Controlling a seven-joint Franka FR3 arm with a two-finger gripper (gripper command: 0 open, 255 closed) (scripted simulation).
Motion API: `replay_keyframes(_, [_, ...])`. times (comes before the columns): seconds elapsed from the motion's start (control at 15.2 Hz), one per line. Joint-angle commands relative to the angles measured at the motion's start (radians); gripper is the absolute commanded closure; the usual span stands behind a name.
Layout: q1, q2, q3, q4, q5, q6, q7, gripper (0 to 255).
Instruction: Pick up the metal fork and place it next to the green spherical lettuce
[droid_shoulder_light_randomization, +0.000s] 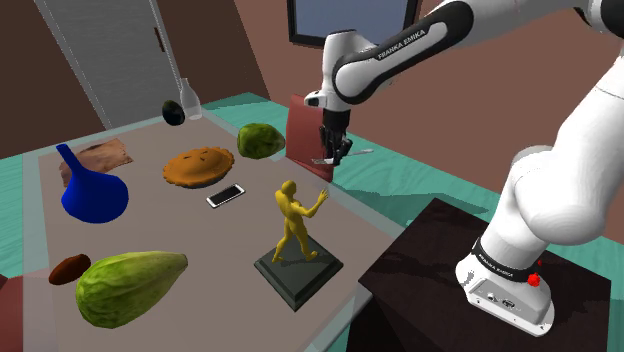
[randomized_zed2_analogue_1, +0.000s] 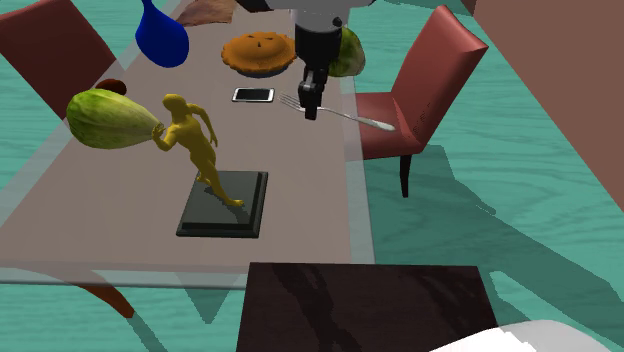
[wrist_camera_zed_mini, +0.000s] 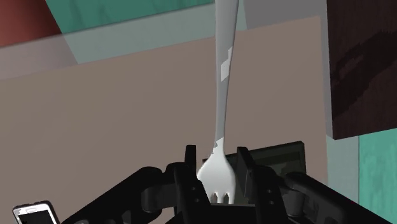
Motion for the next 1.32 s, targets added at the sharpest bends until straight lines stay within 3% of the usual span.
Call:
replay_keyframes(0.0, [-0.005,0.078,-0.012,0.090,0.011,-0.015,-0.024,255])
replay_keyframes(0.73, [-0.066,0.501,-0.039,0.652,0.085,-0.166,-0.126,255])
replay_keyframes(1.06, [-0.116,0.734,-0.035,1.015,0.114,-0.299,-0.147,255])
replay_keyframes(1.12, [-0.129,0.790,-0.033,1.108,0.119,-0.336,-0.148,255])
replay_keyframes(1.19, [-0.151,0.891,-0.029,1.278,0.127,-0.405,-0.147,255])
replay_keyframes(1.25, [-0.150,0.891,-0.028,1.264,0.127,-0.391,-0.148,255])
